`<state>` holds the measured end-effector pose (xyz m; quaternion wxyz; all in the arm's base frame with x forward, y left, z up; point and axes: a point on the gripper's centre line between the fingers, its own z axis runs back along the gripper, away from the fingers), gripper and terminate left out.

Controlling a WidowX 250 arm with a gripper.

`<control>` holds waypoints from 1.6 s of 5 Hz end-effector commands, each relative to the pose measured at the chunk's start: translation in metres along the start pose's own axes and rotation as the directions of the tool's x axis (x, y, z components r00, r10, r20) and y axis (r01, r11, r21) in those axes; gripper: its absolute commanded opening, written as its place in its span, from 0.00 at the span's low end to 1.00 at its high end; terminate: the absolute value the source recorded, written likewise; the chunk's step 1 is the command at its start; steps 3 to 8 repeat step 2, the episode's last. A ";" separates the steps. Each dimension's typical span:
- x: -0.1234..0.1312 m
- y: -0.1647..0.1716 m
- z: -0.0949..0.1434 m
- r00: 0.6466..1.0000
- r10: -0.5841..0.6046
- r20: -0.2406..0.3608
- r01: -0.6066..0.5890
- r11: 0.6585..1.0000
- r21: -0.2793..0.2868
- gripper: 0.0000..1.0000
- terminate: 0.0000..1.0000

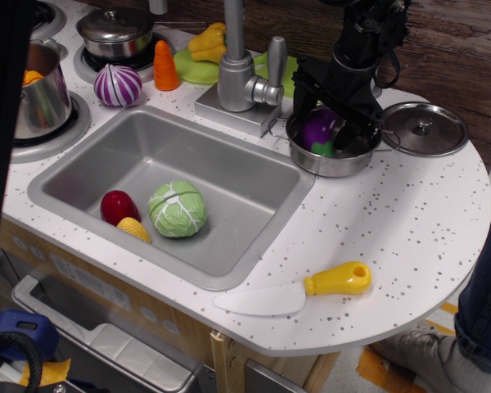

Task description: Put eggplant in pot or pan

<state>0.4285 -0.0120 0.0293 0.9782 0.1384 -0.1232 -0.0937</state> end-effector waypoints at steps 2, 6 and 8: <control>0.014 0.016 0.033 0.996 0.031 0.087 -0.032 0.999 0.013 1.00 1.00; 0.014 0.016 0.033 0.996 0.031 0.087 -0.032 0.999 0.013 1.00 1.00; 0.014 0.016 0.033 0.996 0.031 0.087 -0.032 0.999 0.013 1.00 1.00</control>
